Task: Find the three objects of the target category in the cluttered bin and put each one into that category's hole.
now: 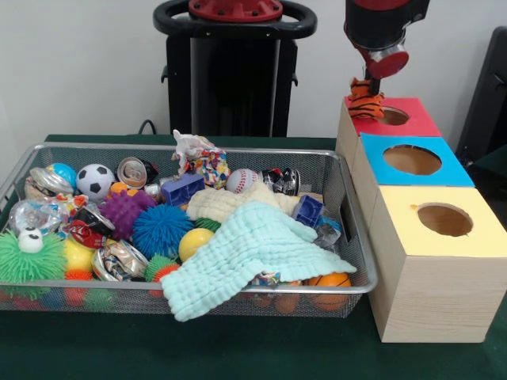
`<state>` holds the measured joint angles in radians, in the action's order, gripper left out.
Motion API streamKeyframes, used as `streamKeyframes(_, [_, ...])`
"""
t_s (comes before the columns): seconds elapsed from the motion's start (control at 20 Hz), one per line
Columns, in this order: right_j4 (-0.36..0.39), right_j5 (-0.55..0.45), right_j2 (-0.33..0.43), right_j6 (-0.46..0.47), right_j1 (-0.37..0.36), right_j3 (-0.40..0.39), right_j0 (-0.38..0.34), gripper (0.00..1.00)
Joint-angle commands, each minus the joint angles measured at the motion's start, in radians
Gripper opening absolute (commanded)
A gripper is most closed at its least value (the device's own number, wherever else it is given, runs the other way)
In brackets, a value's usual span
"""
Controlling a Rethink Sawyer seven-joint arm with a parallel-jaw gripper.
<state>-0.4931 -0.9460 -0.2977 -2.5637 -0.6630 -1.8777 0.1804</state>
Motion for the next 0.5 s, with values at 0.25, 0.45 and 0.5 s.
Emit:
streamKeyframes(0.25, [0.016, 0.046, 0.063, -0.133, 0.052, 0.073, -0.016, 0.00])
streamKeyframes(0.45, [-0.016, 0.078, 0.092, -0.122, 0.044, 0.081, -0.017, 0.00])
streamKeyframes(0.5, [-0.026, 0.095, 0.099, -0.117, 0.041, 0.080, -0.018, 0.00])
